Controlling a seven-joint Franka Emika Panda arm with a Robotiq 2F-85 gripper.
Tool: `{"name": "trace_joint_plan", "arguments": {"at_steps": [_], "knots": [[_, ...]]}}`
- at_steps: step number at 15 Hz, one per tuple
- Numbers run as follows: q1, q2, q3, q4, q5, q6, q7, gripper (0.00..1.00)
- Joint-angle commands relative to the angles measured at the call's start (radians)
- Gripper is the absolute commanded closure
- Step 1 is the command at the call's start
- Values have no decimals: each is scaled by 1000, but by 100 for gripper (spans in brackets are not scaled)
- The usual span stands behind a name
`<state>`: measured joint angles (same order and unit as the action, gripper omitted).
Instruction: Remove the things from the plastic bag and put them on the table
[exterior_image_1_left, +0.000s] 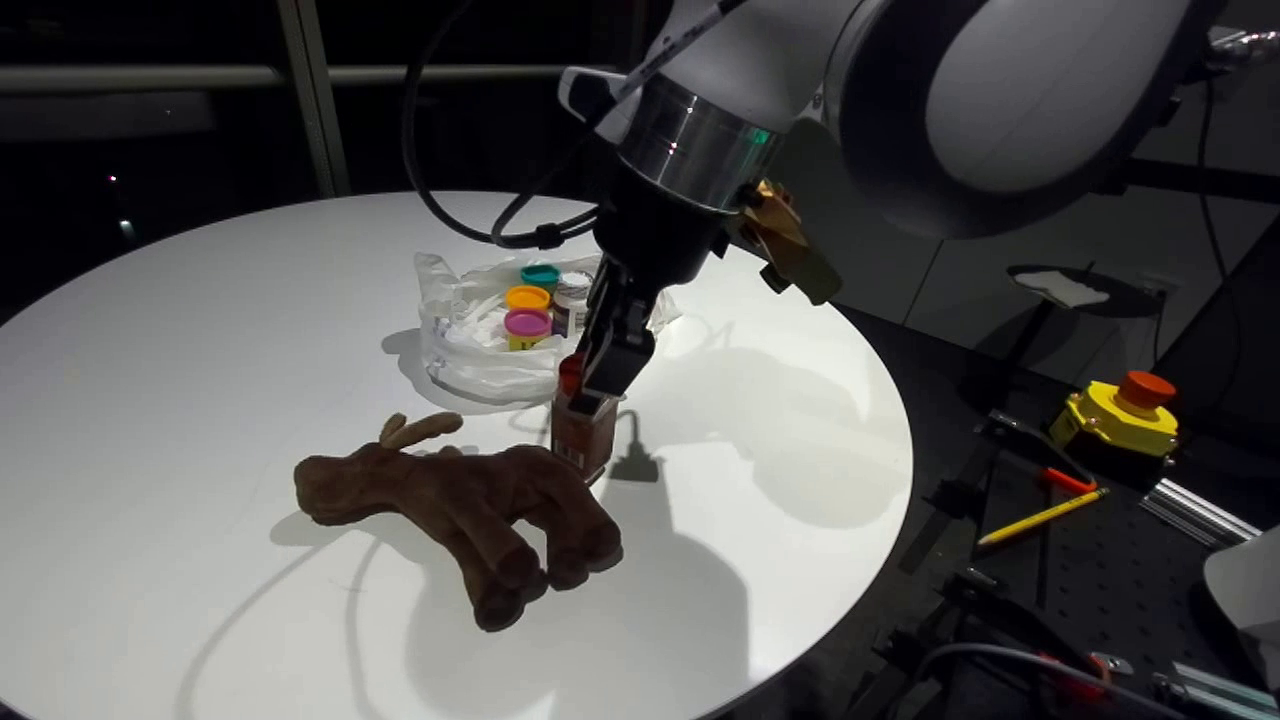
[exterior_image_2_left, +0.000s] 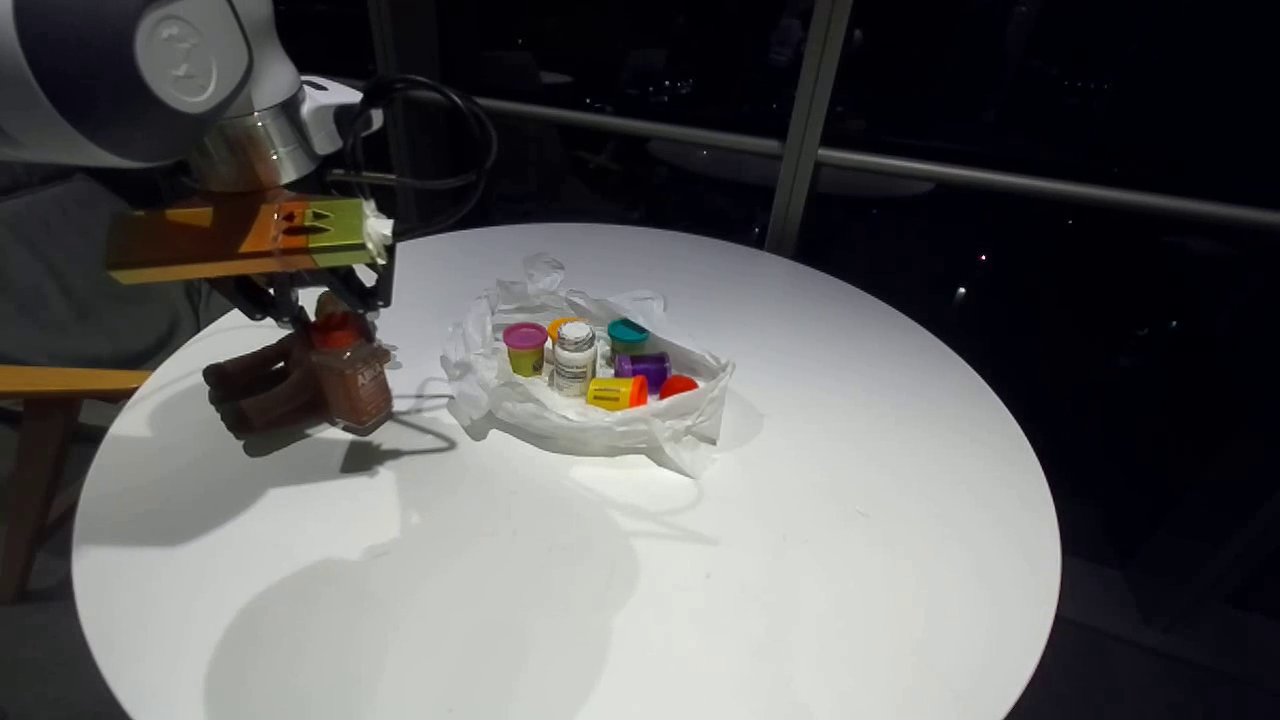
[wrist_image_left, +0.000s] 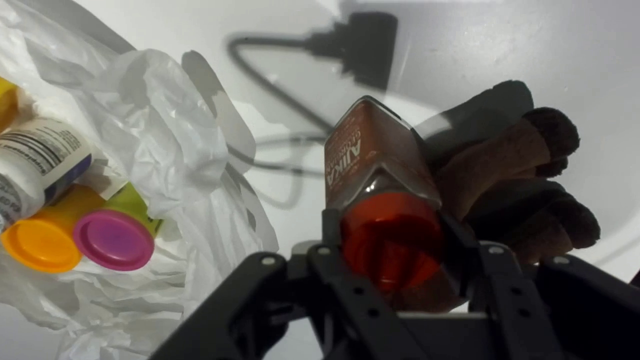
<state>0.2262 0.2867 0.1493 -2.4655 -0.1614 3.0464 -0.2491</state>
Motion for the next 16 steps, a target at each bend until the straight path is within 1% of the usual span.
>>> {"name": "trace_joint_plan", "arguments": {"at_steps": [1,2,4,7,8,9,10,11,13,14,16], "knots": [[34,-9,-28,-4,-12,-9,27,71],[34,-3,-30,1,-8,-13,29,61],[42,4,-46,8,-9,-15,41,31],[50,-13,-80,28,-9,-6,66,8],[56,-24,-99,47,-10,-20,80,0],[65,-29,-120,68,-14,-33,95,0],[68,-36,-133,103,1,-85,122,0],[83,-31,-160,133,-10,-119,155,0],[126,4,-226,219,-49,-235,256,0],[108,30,-218,264,-93,-302,338,0],[99,74,-201,334,-98,-420,432,0]]}}
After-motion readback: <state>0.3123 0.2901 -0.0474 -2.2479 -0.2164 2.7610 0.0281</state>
